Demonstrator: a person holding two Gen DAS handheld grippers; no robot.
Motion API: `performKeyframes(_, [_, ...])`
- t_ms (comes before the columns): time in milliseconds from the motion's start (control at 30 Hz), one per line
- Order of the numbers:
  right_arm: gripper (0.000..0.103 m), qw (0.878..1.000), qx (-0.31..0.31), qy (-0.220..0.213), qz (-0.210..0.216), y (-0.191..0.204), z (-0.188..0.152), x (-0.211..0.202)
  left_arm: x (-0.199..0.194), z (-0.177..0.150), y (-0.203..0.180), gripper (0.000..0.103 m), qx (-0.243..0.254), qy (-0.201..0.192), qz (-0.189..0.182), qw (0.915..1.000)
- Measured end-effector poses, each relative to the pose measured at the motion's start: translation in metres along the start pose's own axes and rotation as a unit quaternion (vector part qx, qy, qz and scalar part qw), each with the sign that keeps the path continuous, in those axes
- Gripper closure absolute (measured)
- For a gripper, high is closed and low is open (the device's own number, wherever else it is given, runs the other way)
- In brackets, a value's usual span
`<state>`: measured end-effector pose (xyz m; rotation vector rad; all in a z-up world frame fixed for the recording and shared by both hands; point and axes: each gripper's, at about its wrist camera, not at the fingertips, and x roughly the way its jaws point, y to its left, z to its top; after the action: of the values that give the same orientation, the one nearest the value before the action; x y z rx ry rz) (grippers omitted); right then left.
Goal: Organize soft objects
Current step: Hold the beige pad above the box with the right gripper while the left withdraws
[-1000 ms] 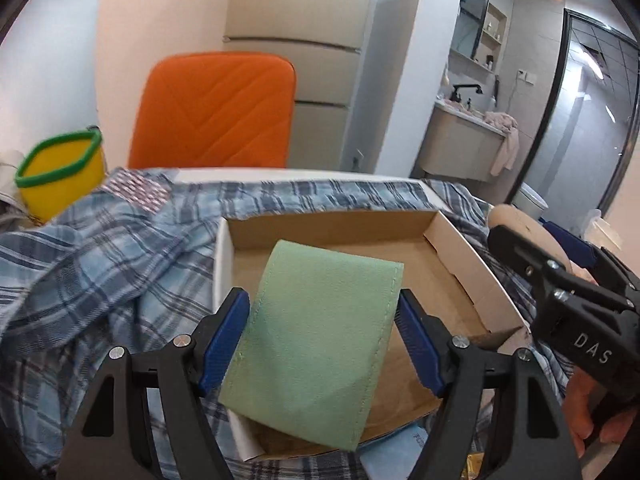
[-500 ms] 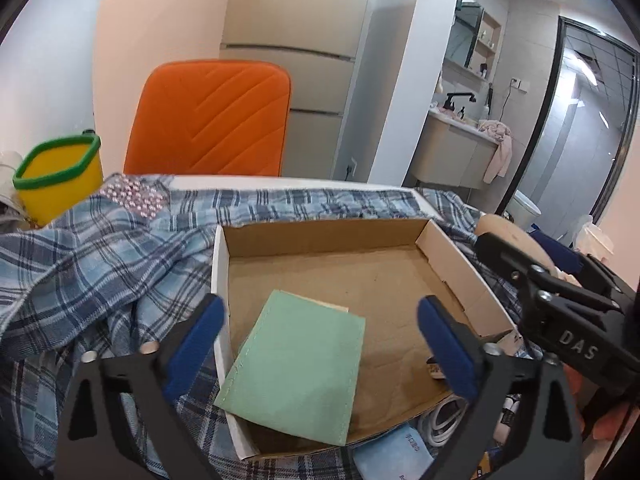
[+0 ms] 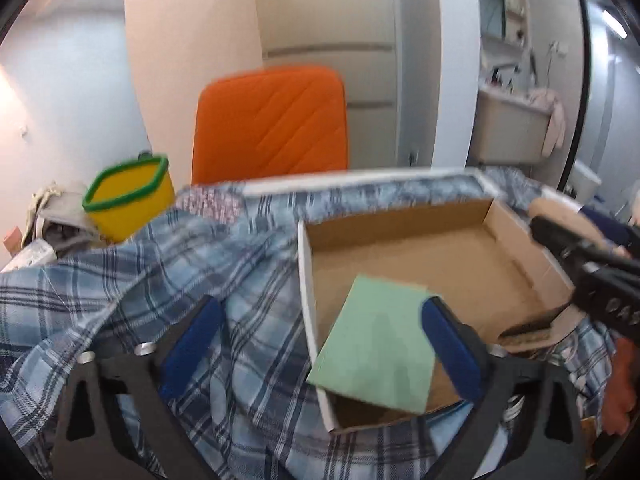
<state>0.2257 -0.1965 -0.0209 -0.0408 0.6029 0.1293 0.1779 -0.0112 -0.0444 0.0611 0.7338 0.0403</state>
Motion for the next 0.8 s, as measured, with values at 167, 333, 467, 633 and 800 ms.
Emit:
performKeyframes(167, [0.019, 1.0, -0.002, 0.004, 0.0, 0.001, -0.001, 0.001, 0.006, -0.005, -0.001, 0.051, 0.026, 0.04, 0.015, 0.9988])
performKeyframes(333, [0.019, 1.0, -0.003, 0.004, 0.001, 0.002, -0.001, 0.002, 0.012, -0.014, -0.013, 0.064, 0.043, 0.055, 0.018, 0.9974])
performKeyframes(467, [0.019, 1.0, 0.001, -0.001, 0.002, 0.0, -0.001, 0.0, 0.01, -0.017, -0.026, 0.064, 0.07, 0.052, 0.01, 0.9961])
performKeyframes(633, [0.019, 1.0, 0.0, 0.004, 0.006, 0.001, -0.001, 0.001, 0.011, -0.016, -0.032, 0.064, 0.08, 0.049, -0.002, 0.9956])
performKeyframes(800, [0.019, 1.0, 0.001, 0.004, 0.01, 0.001, -0.001, 0.001, -0.002, -0.009, -0.027, 0.064, 0.057, 0.022, -0.042, 0.9972])
